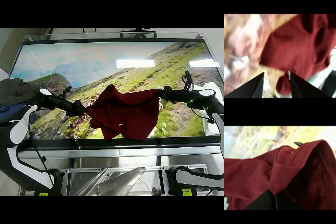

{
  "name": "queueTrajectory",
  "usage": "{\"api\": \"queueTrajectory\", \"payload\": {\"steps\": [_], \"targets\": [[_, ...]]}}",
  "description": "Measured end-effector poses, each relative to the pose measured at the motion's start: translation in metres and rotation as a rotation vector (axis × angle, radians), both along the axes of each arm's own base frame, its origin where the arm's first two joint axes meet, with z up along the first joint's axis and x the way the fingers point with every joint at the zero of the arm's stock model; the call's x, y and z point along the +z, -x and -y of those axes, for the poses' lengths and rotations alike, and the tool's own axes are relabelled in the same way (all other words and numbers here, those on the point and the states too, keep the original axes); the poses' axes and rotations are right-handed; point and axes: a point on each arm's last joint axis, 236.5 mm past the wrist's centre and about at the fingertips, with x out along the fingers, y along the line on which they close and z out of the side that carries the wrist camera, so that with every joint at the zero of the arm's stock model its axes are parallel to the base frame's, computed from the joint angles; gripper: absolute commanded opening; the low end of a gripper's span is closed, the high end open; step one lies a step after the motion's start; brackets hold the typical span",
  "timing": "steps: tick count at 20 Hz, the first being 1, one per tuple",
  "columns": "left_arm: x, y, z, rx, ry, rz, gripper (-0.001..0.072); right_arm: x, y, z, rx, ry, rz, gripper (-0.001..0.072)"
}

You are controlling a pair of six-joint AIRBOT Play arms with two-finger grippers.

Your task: Fold the shirts.

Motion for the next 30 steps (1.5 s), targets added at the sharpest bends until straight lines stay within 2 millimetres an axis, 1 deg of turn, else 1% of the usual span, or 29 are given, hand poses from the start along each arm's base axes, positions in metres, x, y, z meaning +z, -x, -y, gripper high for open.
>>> {"api": "queueTrajectory", "payload": {"steps": [2, 3, 4, 6, 8, 9, 10, 11, 12, 13, 14, 15, 16, 17, 18, 19, 20, 21, 22, 23, 24, 25, 26, 27, 28, 29, 30], "targets": [[-0.004, -0.009, 0.015, -0.014, -0.001, 0.027, 0.0331, 0.0, 0.002, -0.002, 0.011, -0.005, -0.002, 0.0017], [-0.006, -0.015, 0.02, -0.015, -0.005, 0.045, 0.0183, 0.001, 0.002, -0.003, 0.014, -0.007, -0.003, 0.0017], [-0.009, -0.022, 0.023, -0.016, -0.019, 0.065, 0.0003, 0.001, 0.003, -0.003, 0.017, -0.008, -0.004, 0.0017], [-0.012, -0.033, 0.026, -0.019, -0.034, 0.088, 0.0005, 0.001, 0.004, -0.004, 0.022, -0.01, -0.006, 0.0016], [-0.005, -0.043, 0.027, -0.024, -0.044, 0.12, 0.0005, 0.002, 0.006, -0.005, 0.03, -0.014, -0.007, 0.0016], [0.008, -0.049, 0.028, -0.029, -0.037, 0.146, 0.0005, 0.005, 0.007, -0.006, 0.037, -0.015, -0.003, 0.0016], [0.027, -0.057, 0.029, -0.031, -0.025, 0.185, 0.0005, 0.013, 0.006, -0.006, 0.045, -0.019, 0.014, 0.0016], [0.052, -0.066, 0.03, -0.034, -0.013, 0.24, 0.0005, 0.028, 0.004, -0.006, 0.048, -0.031, 0.043, 0.0016], [0.082, -0.074, 0.028, -0.038, -0.002, 0.3, 0.0005, 0.049, 0.001, -0.004, 0.05, -0.047, 0.085, 0.0017], [0.122, -0.085, 0.024, -0.033, 0.009, 0.388, 0.0006, 0.079, -0.004, -0.003, 0.045, -0.075, 0.145, 0.0016], [0.164, -0.091, 0.02, -0.028, 0.02, 0.469, 0.0016, 0.117, -0.007, -0.001, 0.044, -0.106, 0.224, 0.0017], [0.213, -0.093, 0.013, -0.028, 0.026, 0.567, 0.0024, 0.163, -0.008, 0.002, 0.045, -0.132, 0.322, 0.0017], [0.26, -0.091, 0.006, -0.031, 0.024, 0.662, 0.0025, 0.215, -0.004, 0.006, 0.044, -0.154, 0.435, 0.0017], [0.312, -0.084, -0.003, -0.026, 0.022, 0.768, 0.0025, 0.262, 0.004, 0.008, 0.046, -0.163, 0.539, 0.0017], [0.363, -0.072, -0.012, -0.022, 0.007, 0.882, 0.0026, 0.312, 0.02, 0.009, 0.052, -0.157, 0.654, 0.0017], [0.407, -0.057, -0.02, -0.012, -0.01, 0.983, 0.0027, 0.356, 0.039, 0.008, 0.059, -0.141, 0.761, 0.0017], [0.448, -0.038, -0.027, 0.008, -0.027, 1.086, 0.0027, 0.396, 0.064, 0.004, 0.069, -0.114, 0.861, 0.0017], [0.488, -0.014, -0.036, 0.036, -0.056, 1.196, 0.0027, 0.435, 0.092, 0.0, 0.067, -0.071, 0.967, 0.0017], [0.521, 0.009, -0.046, 0.079, -0.089, 1.297, 0.0027, 0.467, 0.122, -0.006, 0.06, -0.016, 1.064, 0.0017], [0.547, 0.031, -0.055, 0.119, -0.13, 1.388, 0.0027, 0.492, 0.147, -0.01, 0.035, 0.042, 1.145, 0.0017], [0.566, 0.052, -0.066, 0.162, -0.182, 1.464, 0.0027, 0.514, 0.172, -0.015, -0.002, 0.116, 1.222, 0.0017], [0.582, 0.071, -0.077, 0.213, -0.241, 1.533, 0.0027, 0.528, 0.19, -0.019, -0.043, 0.19, 1.278, 0.0017], [0.591, 0.086, -0.088, 0.259, -0.302, 1.579, 0.0027, 0.538, 0.205, -0.022, -0.085, 0.262, 1.317, 0.0017], [0.596, 0.097, -0.098, 0.299, -0.359, 1.611, 0.0027, 0.544, 0.214, -0.022, -0.127, 0.319, 1.338, 0.0017], [0.597, 0.101, -0.105, 0.33, -0.385, 1.624, 0.0027, 0.546, 0.217, -0.02, -0.158, 0.358, 1.339, 0.0017], [0.592, 0.099, -0.111, 0.348, -0.391, 1.615, 0.0027, 0.546, 0.217, -0.016, -0.176, 0.38, 1.333, 0.0017], [0.584, 0.092, -0.115, 0.348, -0.365, 1.594, 0.0027, 0.544, 0.214, -0.012, -0.186, 0.39, 1.322, 0.0017]]}}
